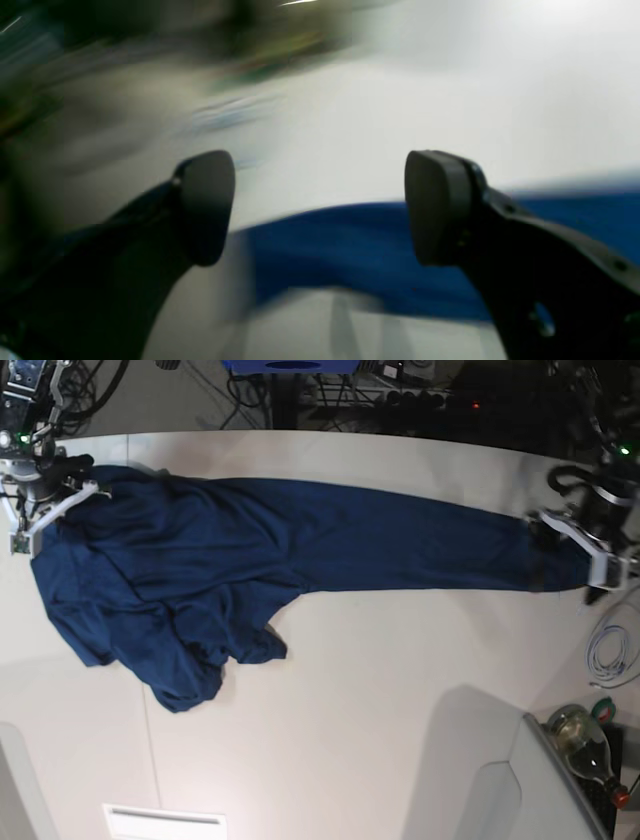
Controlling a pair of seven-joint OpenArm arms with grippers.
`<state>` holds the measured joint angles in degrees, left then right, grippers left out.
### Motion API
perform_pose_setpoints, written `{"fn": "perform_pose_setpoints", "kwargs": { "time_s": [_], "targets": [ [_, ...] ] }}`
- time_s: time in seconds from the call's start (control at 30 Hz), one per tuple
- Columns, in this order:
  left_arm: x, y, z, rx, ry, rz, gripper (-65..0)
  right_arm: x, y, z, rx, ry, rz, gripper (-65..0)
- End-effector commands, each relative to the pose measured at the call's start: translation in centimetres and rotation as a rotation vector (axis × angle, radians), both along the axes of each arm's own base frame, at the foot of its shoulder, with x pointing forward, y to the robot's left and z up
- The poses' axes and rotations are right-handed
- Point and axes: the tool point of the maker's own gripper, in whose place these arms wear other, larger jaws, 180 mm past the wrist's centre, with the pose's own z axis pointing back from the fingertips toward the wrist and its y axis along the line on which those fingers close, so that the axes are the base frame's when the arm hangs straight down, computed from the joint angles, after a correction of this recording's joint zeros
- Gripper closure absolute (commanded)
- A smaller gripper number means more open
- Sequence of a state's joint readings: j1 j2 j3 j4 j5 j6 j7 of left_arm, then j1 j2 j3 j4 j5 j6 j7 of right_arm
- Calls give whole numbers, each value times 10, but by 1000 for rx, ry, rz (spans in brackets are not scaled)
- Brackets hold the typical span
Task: Layout the t-shirt on the table in an organized manner, then fold the t-shirt properly
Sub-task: 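Release the shirt end with the left gripper and regrasp nearer the middle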
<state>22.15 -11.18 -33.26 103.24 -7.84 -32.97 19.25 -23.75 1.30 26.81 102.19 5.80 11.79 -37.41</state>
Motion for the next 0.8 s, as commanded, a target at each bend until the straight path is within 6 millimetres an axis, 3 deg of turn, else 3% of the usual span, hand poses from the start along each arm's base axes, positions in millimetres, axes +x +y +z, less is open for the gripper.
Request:
{"fn": "perform_pose_setpoints", "kwargs": {
  "time_s": [0.0, 0.07, 0.13, 0.2, 0.37, 0.5, 0.57, 0.6, 0.7, 0.73, 0.77],
  "targets": [
    [-1, -24, -2, -23, 2, -59, -510, 7, -6, 11, -24, -43, -3, -2],
    [-9, -83, -27, -92, 67, -189, -508, 7, -6, 11, -24, -43, -3, -2],
    [-19, -126, -54, -133, 140, -269, -508, 7, -6, 11, -24, -43, -3, -2],
    [-25, -140, -81, -134, 199, -238, -508, 7, -6, 11, -24, -43, -3, -2],
    [-36, -170, -126, -93, 318, -289, -508, 7, -6, 10, -24, -41, -3, -2],
    [-55, -172, -153, -35, 405, -328, -504, 3, -14, 11, -31, -38, -25, -2],
    [-65, -167, -169, -14, 458, -328, -433, 3, -20, 9, -33, -37, -45, -2],
    [-63, -164, -174, -7, 471, -327, -357, 0, -20, 5, -28, -24, -51, -2],
    [-64, -157, -192, -5, 521, -318, -41, 0, -22, 0, -21, -15, -60, -2],
    [-58, -148, -192, 13, 520, -315, 0, 0, -22, -1, -21, -12, -59, -2],
    [-53, -140, -191, 32, 515, -315, 0, 1, -20, -1, -18, -13, -52, -2]
  ]
}}
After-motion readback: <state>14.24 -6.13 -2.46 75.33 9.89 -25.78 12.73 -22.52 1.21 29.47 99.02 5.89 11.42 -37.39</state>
